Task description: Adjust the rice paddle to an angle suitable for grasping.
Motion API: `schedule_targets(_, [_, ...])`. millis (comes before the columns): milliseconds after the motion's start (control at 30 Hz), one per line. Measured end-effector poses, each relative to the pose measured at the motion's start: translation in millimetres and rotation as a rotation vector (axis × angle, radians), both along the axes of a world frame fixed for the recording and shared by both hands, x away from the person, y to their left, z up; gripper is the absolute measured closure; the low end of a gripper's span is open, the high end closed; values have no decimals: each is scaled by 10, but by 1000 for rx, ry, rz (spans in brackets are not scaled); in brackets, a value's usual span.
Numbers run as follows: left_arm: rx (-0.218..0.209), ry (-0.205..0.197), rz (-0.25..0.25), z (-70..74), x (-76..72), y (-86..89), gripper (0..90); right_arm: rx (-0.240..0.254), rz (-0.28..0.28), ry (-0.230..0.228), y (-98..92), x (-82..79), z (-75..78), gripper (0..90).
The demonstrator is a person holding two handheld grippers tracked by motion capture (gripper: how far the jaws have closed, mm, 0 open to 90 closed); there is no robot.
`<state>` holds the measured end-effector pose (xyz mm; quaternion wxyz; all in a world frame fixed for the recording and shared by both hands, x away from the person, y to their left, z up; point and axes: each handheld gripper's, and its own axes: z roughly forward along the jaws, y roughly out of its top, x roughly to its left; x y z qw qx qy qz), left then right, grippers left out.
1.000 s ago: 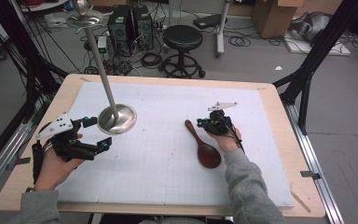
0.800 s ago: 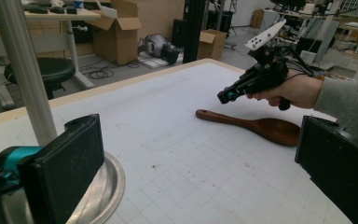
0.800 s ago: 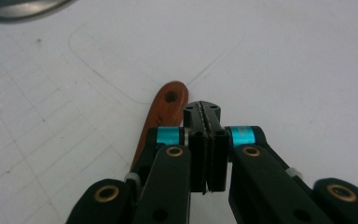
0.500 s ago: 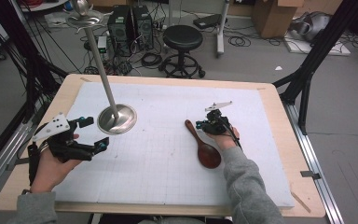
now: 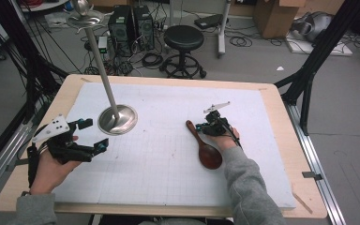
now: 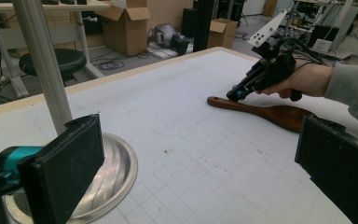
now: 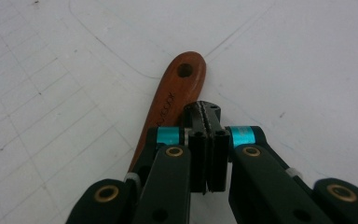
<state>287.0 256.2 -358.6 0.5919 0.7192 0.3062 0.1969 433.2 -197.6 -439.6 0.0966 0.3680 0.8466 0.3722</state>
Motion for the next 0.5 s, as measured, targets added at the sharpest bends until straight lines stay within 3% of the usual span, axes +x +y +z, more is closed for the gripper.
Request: schedule_targets(500, [5, 14, 0, -42, 16, -22, 18, -6, 63, 3, 80, 2, 7, 898])
